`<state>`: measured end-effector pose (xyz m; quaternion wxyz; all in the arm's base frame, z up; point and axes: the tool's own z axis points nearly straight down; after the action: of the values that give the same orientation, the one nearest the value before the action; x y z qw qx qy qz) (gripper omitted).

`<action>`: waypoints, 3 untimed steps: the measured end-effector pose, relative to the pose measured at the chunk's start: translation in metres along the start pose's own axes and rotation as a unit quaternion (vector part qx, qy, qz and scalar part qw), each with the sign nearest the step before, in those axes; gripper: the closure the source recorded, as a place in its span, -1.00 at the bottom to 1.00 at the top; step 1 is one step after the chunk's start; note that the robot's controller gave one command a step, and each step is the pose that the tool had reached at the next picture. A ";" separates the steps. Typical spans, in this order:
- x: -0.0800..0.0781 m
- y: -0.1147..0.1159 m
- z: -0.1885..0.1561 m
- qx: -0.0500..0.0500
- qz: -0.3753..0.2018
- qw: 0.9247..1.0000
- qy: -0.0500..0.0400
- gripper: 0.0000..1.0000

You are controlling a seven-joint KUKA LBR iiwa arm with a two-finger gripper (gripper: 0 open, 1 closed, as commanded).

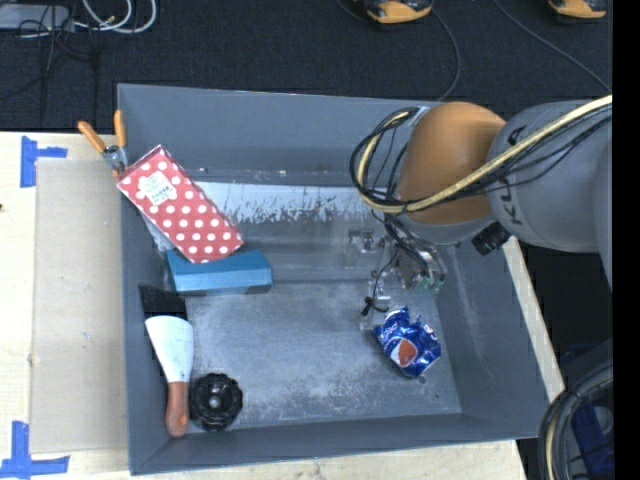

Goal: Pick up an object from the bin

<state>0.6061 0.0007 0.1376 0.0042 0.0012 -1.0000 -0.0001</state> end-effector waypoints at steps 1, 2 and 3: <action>-0.002 0.000 -0.005 0.000 0.000 1.000 -0.004 -1.00; 0.046 -0.020 -0.006 0.000 -0.011 1.000 -0.001 -1.00; 0.064 -0.041 -0.009 0.000 -0.033 0.999 0.001 -1.00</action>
Offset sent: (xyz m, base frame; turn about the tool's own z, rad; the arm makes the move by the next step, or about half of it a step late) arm -0.0872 -0.0405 0.0090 -0.0382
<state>0.5422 -0.0408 0.1473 0.0047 0.0342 -0.9994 -0.0004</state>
